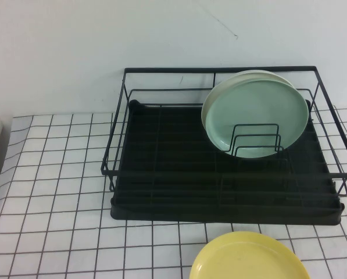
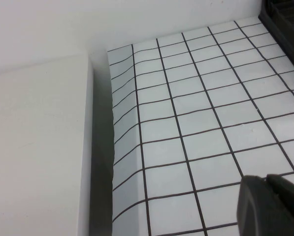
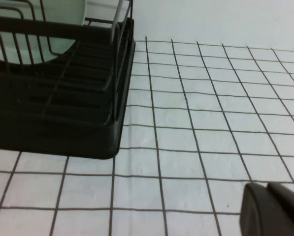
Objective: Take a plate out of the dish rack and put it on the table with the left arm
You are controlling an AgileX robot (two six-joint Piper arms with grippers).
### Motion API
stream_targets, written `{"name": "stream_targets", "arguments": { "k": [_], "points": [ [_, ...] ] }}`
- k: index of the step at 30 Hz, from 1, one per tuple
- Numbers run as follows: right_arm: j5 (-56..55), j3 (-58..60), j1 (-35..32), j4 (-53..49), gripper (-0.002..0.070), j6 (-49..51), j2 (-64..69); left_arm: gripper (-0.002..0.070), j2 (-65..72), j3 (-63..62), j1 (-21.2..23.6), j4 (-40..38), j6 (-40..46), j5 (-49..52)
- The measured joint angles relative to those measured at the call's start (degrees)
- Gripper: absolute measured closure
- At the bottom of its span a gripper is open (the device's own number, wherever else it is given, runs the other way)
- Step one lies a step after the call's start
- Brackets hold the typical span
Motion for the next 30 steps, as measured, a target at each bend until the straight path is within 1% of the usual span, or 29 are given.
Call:
{"name": "stream_targets", "arguments": {
  "k": [27, 28, 30],
  "points": [
    [0.00, 0.00, 0.00, 0.00, 0.0678, 0.00, 0.00, 0.0678, 0.00, 0.00, 0.00, -0.09, -0.12, 0.00],
    [0.00, 0.00, 0.00, 0.00, 0.0678, 0.00, 0.00, 0.0678, 0.00, 0.00, 3.03, -0.09, -0.12, 0.00],
    [0.00, 0.00, 0.00, 0.00, 0.0678, 0.00, 0.00, 0.0678, 0.00, 0.00, 1.01, -0.13, -0.12, 0.00]
  ]
}}
